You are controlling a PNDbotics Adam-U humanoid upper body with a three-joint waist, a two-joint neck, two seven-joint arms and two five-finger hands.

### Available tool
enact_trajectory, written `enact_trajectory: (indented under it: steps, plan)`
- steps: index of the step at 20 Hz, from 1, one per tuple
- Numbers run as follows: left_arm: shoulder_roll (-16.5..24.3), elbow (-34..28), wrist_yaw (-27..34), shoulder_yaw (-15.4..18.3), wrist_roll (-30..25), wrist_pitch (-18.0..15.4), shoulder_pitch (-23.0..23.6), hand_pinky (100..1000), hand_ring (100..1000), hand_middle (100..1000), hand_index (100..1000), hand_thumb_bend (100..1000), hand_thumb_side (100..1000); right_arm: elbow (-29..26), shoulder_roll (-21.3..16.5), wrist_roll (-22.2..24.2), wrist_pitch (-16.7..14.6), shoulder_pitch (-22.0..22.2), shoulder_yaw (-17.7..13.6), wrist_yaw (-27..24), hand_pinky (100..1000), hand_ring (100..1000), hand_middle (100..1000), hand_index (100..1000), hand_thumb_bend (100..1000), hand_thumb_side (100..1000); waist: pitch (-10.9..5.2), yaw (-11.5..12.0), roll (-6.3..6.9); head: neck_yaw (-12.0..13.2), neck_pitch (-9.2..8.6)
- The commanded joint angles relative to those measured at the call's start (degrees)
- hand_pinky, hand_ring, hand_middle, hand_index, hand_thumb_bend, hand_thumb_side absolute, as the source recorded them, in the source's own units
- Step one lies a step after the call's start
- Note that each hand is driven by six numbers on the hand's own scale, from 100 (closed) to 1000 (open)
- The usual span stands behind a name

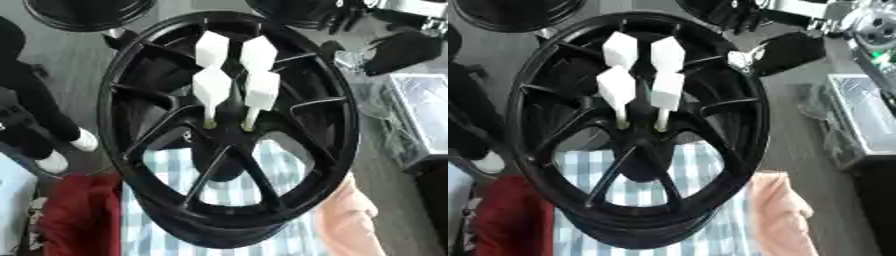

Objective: Pull the pin out of the wheel hub.

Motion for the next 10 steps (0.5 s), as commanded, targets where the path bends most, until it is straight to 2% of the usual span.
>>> enact_trajectory:
  steps: [1,6,10]
  plan:
    - [2.0,-0.6,-0.2,0.8,0.3,-0.4,-0.3,796,891,749,778,170,823,-0.4,-0.7,0.7,0.0,-0.8,0.2,0.9,746,748,747,888,100,595,-0.6,0.1,0.2,-0.3,-0.09]
    - [2.7,-0.7,0.0,0.9,0.5,-0.8,-0.3,797,892,748,778,163,818,-1.0,-0.1,0.3,0.7,-1.1,0.7,1.0,735,733,736,880,100,623,-0.56,0.2,0.19,-0.1,-0.09]
    - [2.9,-0.6,-0.1,1.1,0.7,-1.0,-0.1,798,893,747,778,161,820,-3.0,-0.2,-0.6,1.6,-0.9,0.4,0.1,715,691,690,861,100,638,-0.53,0.3,0.18,0.0,-0.09]
